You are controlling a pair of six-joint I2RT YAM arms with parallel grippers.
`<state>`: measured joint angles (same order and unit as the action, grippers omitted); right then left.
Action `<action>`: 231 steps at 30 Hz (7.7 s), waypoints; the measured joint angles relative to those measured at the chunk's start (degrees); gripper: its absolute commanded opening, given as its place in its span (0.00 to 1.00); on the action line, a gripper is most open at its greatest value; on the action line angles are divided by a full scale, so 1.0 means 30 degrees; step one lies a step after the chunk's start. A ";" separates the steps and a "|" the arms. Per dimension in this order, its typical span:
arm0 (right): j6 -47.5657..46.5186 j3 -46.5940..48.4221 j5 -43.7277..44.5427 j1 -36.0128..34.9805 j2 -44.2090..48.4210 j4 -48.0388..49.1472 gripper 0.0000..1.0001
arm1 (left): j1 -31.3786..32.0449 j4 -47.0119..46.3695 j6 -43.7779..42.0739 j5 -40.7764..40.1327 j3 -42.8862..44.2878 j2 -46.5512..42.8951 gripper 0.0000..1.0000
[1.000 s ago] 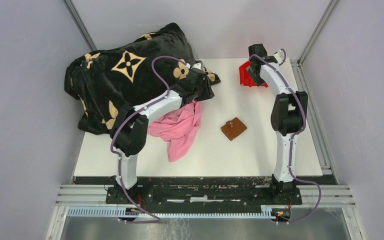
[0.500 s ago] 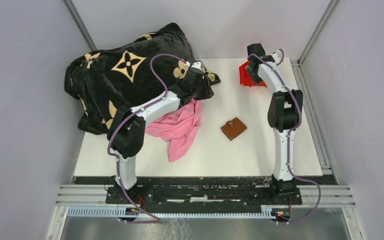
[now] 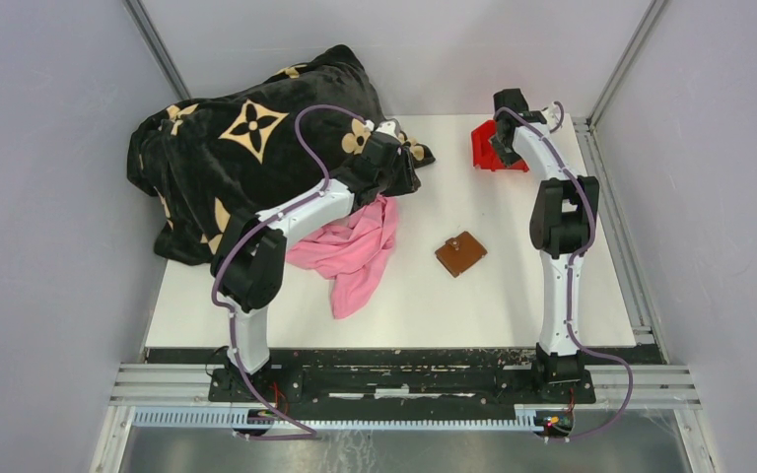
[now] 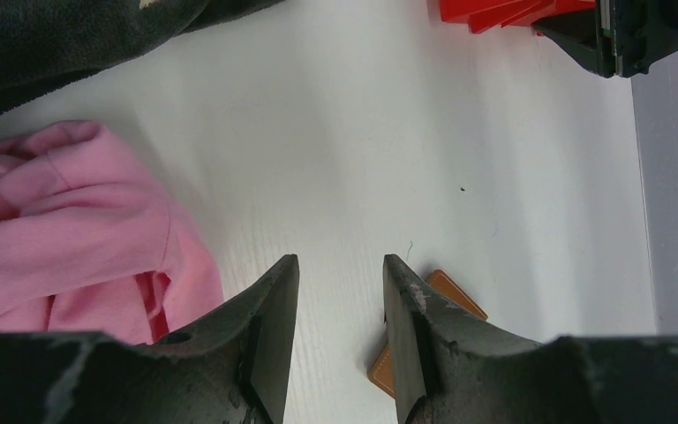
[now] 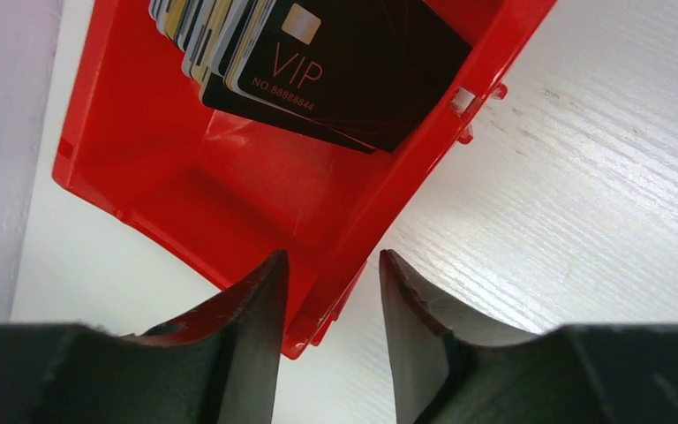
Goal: Put the credit cards into the card holder
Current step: Move the storage box to the center of the board, then pick up the card holder from the center of the board.
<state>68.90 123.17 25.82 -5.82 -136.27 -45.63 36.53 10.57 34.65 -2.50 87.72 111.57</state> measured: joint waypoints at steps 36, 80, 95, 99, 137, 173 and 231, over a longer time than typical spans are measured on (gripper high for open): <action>-1.0324 -0.3636 -0.3308 -0.0066 0.2907 -0.1705 0.01 | -0.0189 -0.0124 0.0007 -0.1056 -0.2251 -0.2805 0.48; -1.7595 -0.4685 -0.6601 -0.5523 0.3621 -0.1304 0.01 | -0.0189 -0.0532 0.0000 -0.2157 -0.5020 -0.4146 0.48; -1.7930 -0.6207 -0.6426 -0.6098 0.5107 -0.0743 0.69 | -0.0189 -0.0561 0.0000 -0.2310 -0.5399 -0.4146 0.56; -1.7908 -0.6382 -0.6368 -0.6098 0.6120 -0.0583 0.75 | -0.0189 -0.0561 0.0000 -0.2565 -0.5413 -0.4153 0.57; -0.7031 -1.4622 0.1953 -1.2560 0.9748 -0.2637 0.80 | 0.2368 -0.1785 0.0051 -0.0240 -1.2662 -0.9377 0.55; -0.6207 -1.5569 0.5938 -1.2560 0.6994 -0.2441 0.33 | 0.2368 -0.3089 0.0262 0.0969 -1.4273 -1.0142 0.55; -0.4160 -2.7962 -1.2509 -1.0265 1.9620 0.9479 0.01 | 0.4160 -0.3009 0.0736 -0.0539 -1.3704 -0.9362 0.53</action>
<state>56.42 39.29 -11.70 -36.62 -77.41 -17.19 49.01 1.54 36.86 -4.12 46.61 83.48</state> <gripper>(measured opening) 0.017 0.539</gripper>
